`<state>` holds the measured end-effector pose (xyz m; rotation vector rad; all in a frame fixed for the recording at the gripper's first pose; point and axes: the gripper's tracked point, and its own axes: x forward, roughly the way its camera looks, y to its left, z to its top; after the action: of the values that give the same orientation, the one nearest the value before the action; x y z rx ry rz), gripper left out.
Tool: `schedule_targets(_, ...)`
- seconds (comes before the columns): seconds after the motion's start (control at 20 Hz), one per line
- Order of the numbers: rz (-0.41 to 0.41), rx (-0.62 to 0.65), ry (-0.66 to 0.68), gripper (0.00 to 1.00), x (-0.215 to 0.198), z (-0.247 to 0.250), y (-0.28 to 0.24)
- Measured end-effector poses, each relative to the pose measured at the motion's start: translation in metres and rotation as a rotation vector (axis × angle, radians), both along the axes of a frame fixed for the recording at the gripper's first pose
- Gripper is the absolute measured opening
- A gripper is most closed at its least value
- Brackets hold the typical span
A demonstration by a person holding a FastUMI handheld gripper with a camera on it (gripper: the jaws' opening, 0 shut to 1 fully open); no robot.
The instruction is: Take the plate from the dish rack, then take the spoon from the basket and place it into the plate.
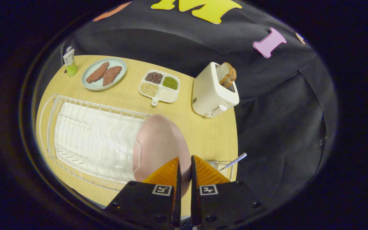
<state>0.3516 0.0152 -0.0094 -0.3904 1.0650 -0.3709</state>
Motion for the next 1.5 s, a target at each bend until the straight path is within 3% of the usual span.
schedule_targets(0.9,-0.136,-0.260,-0.237,0.15,-0.029,0.007,0.037)
schedule_targets(1.5,-0.122,-0.466,-0.255,0.14,-0.034,0.004,0.066)
